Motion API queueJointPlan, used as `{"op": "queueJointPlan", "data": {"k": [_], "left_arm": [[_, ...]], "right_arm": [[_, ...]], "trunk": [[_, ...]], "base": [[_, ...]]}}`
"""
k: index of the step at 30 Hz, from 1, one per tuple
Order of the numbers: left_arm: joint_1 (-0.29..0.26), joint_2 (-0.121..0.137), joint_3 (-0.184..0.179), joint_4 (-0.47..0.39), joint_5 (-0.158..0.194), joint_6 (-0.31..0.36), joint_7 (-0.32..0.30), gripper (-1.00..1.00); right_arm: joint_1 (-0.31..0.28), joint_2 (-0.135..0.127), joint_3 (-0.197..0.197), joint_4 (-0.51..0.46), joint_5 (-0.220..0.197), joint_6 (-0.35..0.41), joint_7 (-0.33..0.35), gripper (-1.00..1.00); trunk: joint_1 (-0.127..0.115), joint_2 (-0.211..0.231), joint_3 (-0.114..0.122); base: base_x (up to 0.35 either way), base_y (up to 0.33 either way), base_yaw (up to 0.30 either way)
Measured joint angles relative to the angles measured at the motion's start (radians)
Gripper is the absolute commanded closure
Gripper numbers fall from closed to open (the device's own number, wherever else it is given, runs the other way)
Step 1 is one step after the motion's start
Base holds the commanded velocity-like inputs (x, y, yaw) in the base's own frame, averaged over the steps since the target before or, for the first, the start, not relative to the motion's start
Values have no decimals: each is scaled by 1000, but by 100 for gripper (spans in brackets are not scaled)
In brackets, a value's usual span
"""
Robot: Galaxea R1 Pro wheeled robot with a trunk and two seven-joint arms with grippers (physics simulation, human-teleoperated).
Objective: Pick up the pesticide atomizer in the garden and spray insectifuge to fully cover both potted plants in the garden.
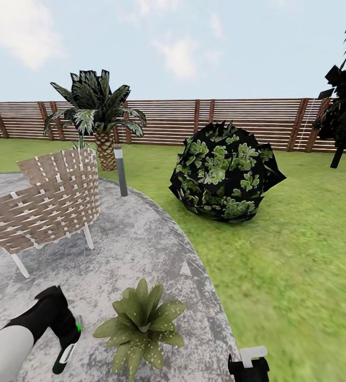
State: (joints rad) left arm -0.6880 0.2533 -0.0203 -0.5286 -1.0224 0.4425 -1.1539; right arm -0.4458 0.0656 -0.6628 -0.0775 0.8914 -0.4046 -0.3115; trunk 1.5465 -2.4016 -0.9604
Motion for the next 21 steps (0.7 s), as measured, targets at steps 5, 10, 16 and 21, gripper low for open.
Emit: {"op": "queueJointPlan", "data": {"k": [5, 10, 16, 21], "left_arm": [[1, 6, -1, -18, -56, 2, 0, 100], [1, 42, 3, -19, -67, 3, 6, 100], [5, 55, 4, -20, -65, 52, 12, 100], [12, 41, 2, -20, -64, 58, 18, 100]], "right_arm": [[0, 0, 0, 0, 0, 0, 0, -100], [0, 0, 0, 0, 0, 0, 0, -100], [0, 0, 0, 0, 0, 0, 0, -100], [0, 0, 0, 0, 0, 0, 0, -100]], "trunk": [[0, 0, 0], [0, 0, 0], [0, 0, 0], [0, 0, 0]], "base": [[0, 0, 0], [0, 0, 0], [0, 0, 0], [0, 0, 0]]}}
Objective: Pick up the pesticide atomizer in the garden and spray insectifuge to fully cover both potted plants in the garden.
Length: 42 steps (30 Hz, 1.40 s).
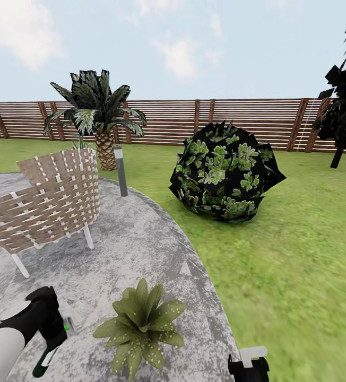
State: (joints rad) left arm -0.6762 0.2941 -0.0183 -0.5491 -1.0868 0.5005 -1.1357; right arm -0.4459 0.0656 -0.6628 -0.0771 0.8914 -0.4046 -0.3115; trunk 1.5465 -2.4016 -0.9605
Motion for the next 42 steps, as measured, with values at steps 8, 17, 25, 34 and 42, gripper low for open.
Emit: {"op": "queueJointPlan", "data": {"k": [8, 17, 25, 34, 42], "left_arm": [[4, 5, 8, 4, 1, 8, 110, 100], [-11, 3, 66, -20, 13, 22, 174, 100], [6, 5, 58, -102, 5, 87, 169, 100], [8, 3, 67, -80, 16, 88, 171, 100], [6, 0, 75, -91, 17, 90, 173, 100]], "right_arm": [[0, 0, 0, 0, 0, 0, 0, -100], [0, 0, 0, 0, 0, 0, 0, -100], [0, 0, 0, 0, 0, 0, 0, -100], [0, 1, 0, 0, 0, 0, 1, -100], [0, 0, 0, -2, -1, 0, 0, -100]], "trunk": [[0, 0, 0], [0, 0, 0], [0, 0, 0], [0, 0, 0], [0, 0, 0]], "base": [[0, 0, 0], [0, 0, 0], [0, 0, 0], [0, 0, 0], [-6, -3, 113]]}}
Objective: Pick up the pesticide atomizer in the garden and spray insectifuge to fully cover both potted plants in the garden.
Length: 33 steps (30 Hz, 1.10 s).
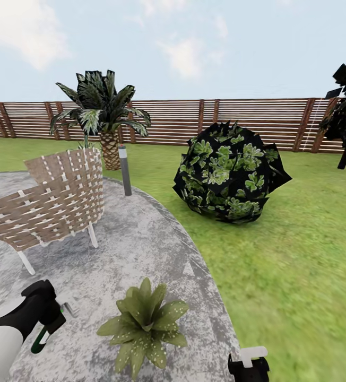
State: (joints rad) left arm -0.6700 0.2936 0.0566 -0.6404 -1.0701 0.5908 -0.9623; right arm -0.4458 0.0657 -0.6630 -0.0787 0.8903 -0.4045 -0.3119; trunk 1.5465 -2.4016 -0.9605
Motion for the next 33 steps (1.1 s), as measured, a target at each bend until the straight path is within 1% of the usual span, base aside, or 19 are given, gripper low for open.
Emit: {"op": "queueJointPlan", "data": {"k": [6, 8, 16, 23, 26, 28, 31, 32, 33], "left_arm": [[-1, -27, 0, -2, 2, 3, 1, 100], [-1, -29, 1, -2, 1, 3, 1, 100], [-2, -29, -1, -1, 1, 3, 1, 100], [-1, -27, -3, 10, 0, 4, 1, 100], [2, -24, -3, 15, 0, 1, 1, 100], [4, -17, -1, 16, 0, 0, 2, 100], [5, -15, 1, 16, 0, 0, 3, 100], [8, -15, 2, 16, 0, -1, 8, 100], [15, -14, 3, 16, 0, -1, 29, 100]], "right_arm": [[0, 0, -1, -1, -1, 0, -1, -100], [0, 0, -1, -1, -1, 0, -1, -100], [0, 0, -1, -1, -1, 0, -1, -100], [0, -1, -1, -2, 0, 0, -1, -100], [0, -1, -1, -2, 0, 0, 0, -100], [0, -2, 0, -2, 0, 0, 0, -100], [0, -2, -1, -2, 1, 0, 0, -100], [0, -2, -1, -2, 1, 0, 0, -100], [0, -2, 0, -2, 1, 0, 0, -100]], "trunk": [[0, 0, 0], [0, 0, 0], [0, 0, 2], [1, 0, 2], [0, 0, 2], [0, 0, 2], [0, 0, 2], [0, 0, 2], [0, 0, 2]], "base": [[-201, -110, 20], [-69, -39, -11], [-19, -5, -165], [-228, 74, -10], [-62, 29, 0], [-9, 4, 0], [-2, 1, 0], [0, 0, 0], [0, 0, 0]]}}
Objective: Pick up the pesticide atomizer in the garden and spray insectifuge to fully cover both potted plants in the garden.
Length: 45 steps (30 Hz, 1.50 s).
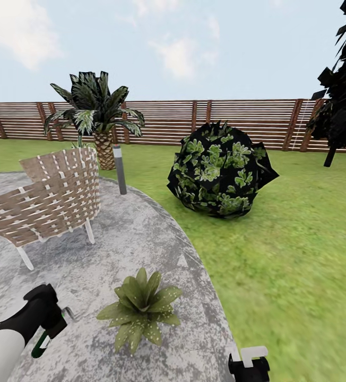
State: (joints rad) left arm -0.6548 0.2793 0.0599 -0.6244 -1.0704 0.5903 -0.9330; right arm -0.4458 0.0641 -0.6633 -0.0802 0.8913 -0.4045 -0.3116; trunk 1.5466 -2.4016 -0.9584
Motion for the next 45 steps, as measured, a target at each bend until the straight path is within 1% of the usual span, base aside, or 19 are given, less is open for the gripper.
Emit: {"op": "queueJointPlan", "data": {"k": [3, 4, 6, 8, 14, 17, 20, 23, 24, 25, 26, 28, 29, 30, 31, 34, 39, 43, 45], "left_arm": [[12, -8, 1, 1, 5, 1, 79, 100], [14, -14, 0, 6, 8, 2, 96, 100], [15, -26, 0, 25, 16, 3, 108, 100], [15, -34, 0, 42, 27, 2, 110, 100], [15, -53, -2, 53, 93, -3, 111, 100], [11, -60, -3, 45, 101, 0, 105, 100], [1, -77, -8, 42, 102, -1, 86, 100], [-4, -81, -14, 39, 92, -3, 38, 100], [-14, -79, -34, 38, 76, -4, -14, 100], [-30, -77, -67, 37, 52, -3, -50, 100], [-36, -77, -86, 38, 37, -3, -71, 100], [-46, -78, -131, 37, -2, -3, -136, 100], [-56, -79, -146, 27, -30, -2, -163, 100], [-62, -78, -151, 19, -51, 0, -173, 100], [-65, -77, -152, 15, -61, 2, -177, 100], [-69, -75, -155, 6, -79, 6, -183, 100], [-68, -49, -150, 5, -82, 9, -184, 100], [-71, -45, -148, 3, -81, 12, -184, 100], [-75, -50, -147, 2, -80, 13, -184, 100]], "right_arm": [[0, 0, 0, 0, 0, 0, 0, -100], [0, 0, 0, 0, 0, 0, 0, -100], [0, 0, 0, 0, 0, 0, 0, -100], [0, 0, 0, 0, 0, 0, 0, -100], [0, 0, 0, 1, 0, 0, 0, -100], [0, 0, 1, 1, 0, 0, 0, -100], [0, 0, 0, 2, 0, 0, 0, -100], [0, 0, 0, 2, 0, 0, 0, -100], [0, 0, 0, 2, 0, 0, 0, -100], [0, 0, 0, 2, 0, 0, 0, -100], [0, 0, 0, 2, 0, 0, 0, -100], [0, 0, 0, 2, 0, 0, 0, -100], [0, 0, 0, 2, 0, 0, 0, -100], [0, 0, 1, 2, 0, 0, 0, -100], [0, 0, 1, 2, 0, 0, 0, -100], [0, 0, 0, 2, 0, 0, 0, -100], [0, 0, 1, 2, 0, 0, 0, -100], [0, 0, 0, 2, 0, 0, 0, -100], [0, 0, 0, 2, 0, 0, 0, -100]], "trunk": [[0, 0, 0], [0, 0, 0], [0, 0, 0], [0, 0, 0], [0, 0, 0], [0, 0, 0], [0, 0, 0], [0, 0, 0], [0, 0, 0], [0, 0, 0], [0, 0, 0], [0, 0, 0], [0, 0, 0], [0, 0, 0], [0, 0, 0], [0, 0, 0], [0, 0, 0], [0, 0, 0], [0, 0, 0]], "base": [[0, 0, 0], [44, 42, 0], [155, 147, 0], [179, 169, 0], [33, 31, 0], [2, 2, 0], [0, 0, 0], [0, 0, 0], [0, 0, 0], [0, 0, 0], [0, 0, 0], [0, 0, 0], [0, 0, 0], [0, 0, 0], [0, 0, 0], [0, 0, 0], [0, 0, 0], [0, 0, 0], [23, 44, 0]]}}
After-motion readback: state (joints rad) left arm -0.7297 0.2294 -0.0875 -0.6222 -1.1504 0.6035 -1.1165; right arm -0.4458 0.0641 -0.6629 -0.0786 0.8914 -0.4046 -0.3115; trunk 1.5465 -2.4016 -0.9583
